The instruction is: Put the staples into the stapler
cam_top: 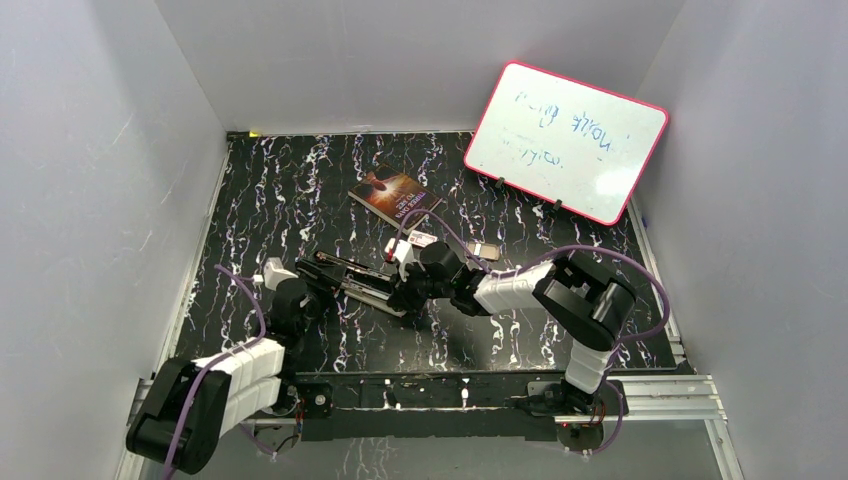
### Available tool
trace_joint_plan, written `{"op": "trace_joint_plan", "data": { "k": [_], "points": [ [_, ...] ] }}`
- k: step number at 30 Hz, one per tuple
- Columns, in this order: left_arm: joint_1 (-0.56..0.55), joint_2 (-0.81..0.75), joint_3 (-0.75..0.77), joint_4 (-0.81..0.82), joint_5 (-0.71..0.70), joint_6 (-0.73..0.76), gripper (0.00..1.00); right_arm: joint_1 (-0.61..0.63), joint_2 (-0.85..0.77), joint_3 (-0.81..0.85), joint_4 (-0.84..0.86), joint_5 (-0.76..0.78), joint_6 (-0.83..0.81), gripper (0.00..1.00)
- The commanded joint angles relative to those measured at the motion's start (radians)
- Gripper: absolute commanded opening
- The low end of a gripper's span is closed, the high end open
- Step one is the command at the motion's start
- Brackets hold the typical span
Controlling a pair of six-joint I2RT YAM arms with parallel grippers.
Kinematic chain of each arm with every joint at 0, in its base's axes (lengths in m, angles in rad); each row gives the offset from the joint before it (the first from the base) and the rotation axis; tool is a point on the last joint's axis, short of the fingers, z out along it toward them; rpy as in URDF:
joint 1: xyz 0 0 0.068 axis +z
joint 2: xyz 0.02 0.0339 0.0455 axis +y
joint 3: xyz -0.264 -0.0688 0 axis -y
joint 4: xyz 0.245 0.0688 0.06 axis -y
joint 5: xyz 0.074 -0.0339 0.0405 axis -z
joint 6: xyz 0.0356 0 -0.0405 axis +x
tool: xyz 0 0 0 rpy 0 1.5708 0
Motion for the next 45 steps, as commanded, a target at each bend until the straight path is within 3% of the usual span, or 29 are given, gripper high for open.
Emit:
{"op": "trace_joint_plan", "data": {
  "k": [1,8,11,20,31,39,45],
  "points": [
    [0.007,0.05,-0.044,0.15,0.044,0.027,0.68,0.003,-0.019,-0.014,-0.058,-0.129,-0.03,0.0],
    [0.007,0.021,-0.042,0.213,0.188,0.128,0.57,0.003,0.003,0.002,-0.051,-0.127,-0.039,0.0],
    [0.007,-0.021,-0.055,0.212,0.204,0.151,0.5,0.003,0.016,0.014,-0.06,-0.13,-0.049,0.0],
    [0.007,-0.029,-0.006,0.209,0.253,0.275,0.41,0.003,0.034,0.026,-0.083,-0.124,-0.073,0.0],
    [-0.013,0.007,0.085,0.089,0.397,0.49,0.47,-0.009,0.044,0.029,-0.084,-0.111,-0.13,0.0],
    [-0.199,-0.063,0.159,-0.165,0.196,0.71,0.51,-0.079,0.057,0.038,-0.083,-0.208,-0.199,0.0],
    [-0.304,-0.008,0.196,-0.215,0.067,0.801,0.52,-0.102,0.077,0.053,-0.091,-0.264,-0.239,0.0]
  ]
}}
